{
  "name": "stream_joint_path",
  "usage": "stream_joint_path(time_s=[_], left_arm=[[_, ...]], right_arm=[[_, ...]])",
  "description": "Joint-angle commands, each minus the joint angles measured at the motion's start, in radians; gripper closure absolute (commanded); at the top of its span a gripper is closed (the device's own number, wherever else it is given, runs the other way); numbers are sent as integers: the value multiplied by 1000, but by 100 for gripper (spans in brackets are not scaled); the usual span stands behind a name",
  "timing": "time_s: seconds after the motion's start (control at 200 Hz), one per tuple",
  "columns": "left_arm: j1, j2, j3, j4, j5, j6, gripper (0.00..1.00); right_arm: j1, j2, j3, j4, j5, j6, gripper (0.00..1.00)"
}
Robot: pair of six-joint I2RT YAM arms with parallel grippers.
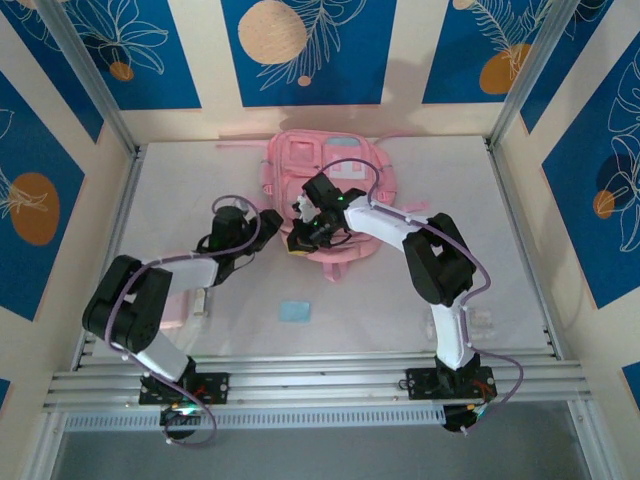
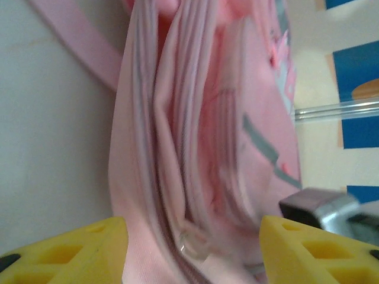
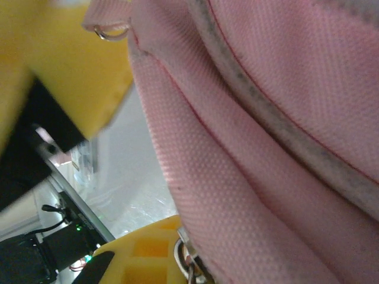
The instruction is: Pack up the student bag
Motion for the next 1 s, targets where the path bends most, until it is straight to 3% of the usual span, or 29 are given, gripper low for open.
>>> stream_joint_path(time_s=[0.0, 0.17, 0.35, 0.69, 0.995], left_arm=[[-34, 28, -4, 87, -29, -61, 40], [-64, 129, 8, 190, -65, -103, 44], [-68, 211, 6, 255, -69, -105, 100], [-60, 164, -14, 196, -83, -51, 100], [-26, 118, -13, 136, -41, -12, 100]], right_arm=[[0, -35, -30, 80, -76, 50, 100], [18, -62, -72, 85, -66, 68, 100], [20, -75, -98, -13, -66, 56, 100], [-43, -182, -225, -373, 156, -97, 100], [-237, -256, -230, -485, 459, -288, 100]])
